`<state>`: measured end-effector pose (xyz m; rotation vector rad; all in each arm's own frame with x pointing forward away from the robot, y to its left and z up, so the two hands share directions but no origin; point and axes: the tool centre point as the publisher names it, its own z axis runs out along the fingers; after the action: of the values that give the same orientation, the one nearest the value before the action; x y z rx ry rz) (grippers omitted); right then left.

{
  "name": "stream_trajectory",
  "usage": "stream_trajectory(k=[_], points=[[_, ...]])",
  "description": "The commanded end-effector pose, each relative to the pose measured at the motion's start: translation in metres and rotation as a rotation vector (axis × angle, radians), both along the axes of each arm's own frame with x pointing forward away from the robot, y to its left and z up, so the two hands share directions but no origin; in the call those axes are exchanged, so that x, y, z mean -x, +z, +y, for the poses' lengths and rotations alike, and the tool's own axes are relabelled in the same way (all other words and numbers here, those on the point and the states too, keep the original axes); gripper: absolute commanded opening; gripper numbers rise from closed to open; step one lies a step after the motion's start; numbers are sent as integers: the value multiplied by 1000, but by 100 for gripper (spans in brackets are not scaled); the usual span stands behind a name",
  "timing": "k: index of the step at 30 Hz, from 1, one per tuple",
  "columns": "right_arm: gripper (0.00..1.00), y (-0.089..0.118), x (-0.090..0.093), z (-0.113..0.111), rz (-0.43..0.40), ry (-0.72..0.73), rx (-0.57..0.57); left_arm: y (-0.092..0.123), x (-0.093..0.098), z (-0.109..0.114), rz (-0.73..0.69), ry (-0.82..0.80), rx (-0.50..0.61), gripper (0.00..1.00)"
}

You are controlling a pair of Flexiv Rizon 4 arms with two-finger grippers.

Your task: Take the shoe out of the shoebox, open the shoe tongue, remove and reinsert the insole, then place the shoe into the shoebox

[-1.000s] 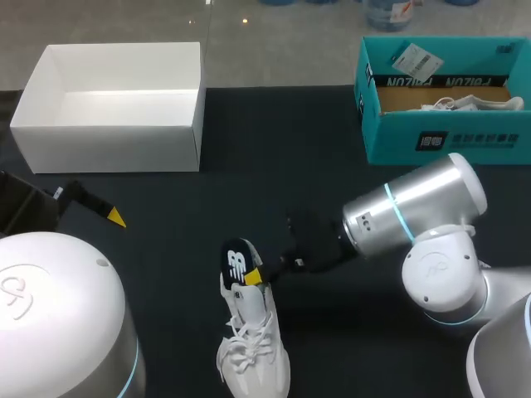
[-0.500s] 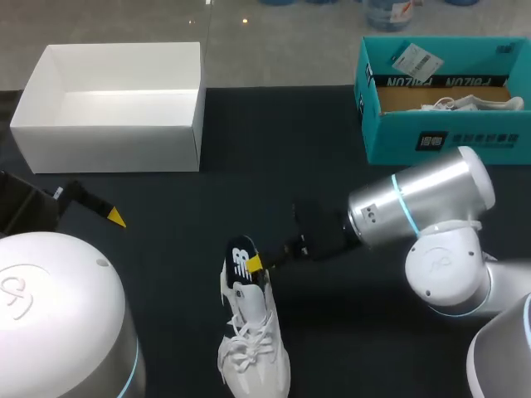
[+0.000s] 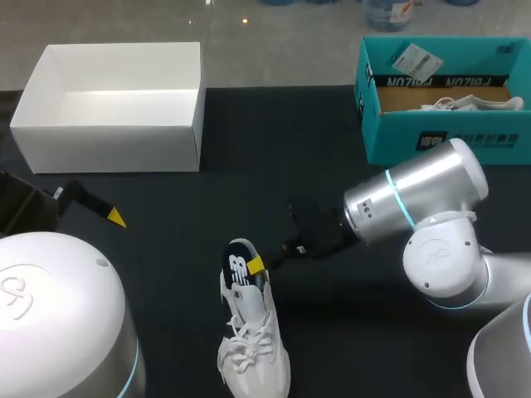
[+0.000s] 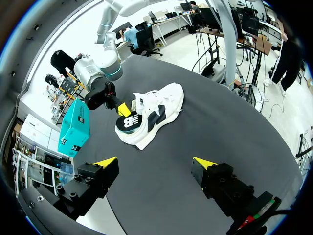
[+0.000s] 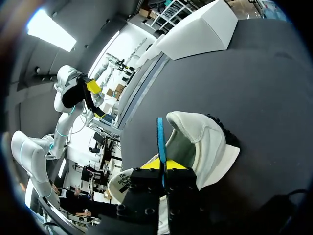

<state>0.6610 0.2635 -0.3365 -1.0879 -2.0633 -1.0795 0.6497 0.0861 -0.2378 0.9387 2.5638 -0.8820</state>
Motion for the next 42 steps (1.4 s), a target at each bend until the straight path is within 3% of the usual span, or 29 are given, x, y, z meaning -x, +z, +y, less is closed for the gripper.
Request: stream_trajectory(k=[1,7,8,11,12,24,25,27,34,42], points=[[0,-9,17,4,14,-21,-6,0,0,0,1,-1,-3,100],[0,-14,27,3,38,-34,-9,0,0,0,1,-1,-3,100],[13,-13,25,3,35,-36,-9,0,0,0,1,-1,-3,100],[37,-8,18,1,18,-36,-4,0,0,0,1,-1,-3,100],[38,-7,15,1,14,-35,-3,0,0,0,1,-1,-3,100],[31,-6,-9,9,-5,8,11,0,0,0,1,-1,-3,100],[27,-6,-9,9,-5,10,12,0,0,0,1,-1,-3,100],[0,-6,-9,9,-7,9,12,0,0,0,1,-1,-3,100],[0,-8,6,4,5,-6,18,0,0,0,1,-1,-3,100],[0,-22,29,8,60,-20,6,0,0,0,1,-1,-3,100]])
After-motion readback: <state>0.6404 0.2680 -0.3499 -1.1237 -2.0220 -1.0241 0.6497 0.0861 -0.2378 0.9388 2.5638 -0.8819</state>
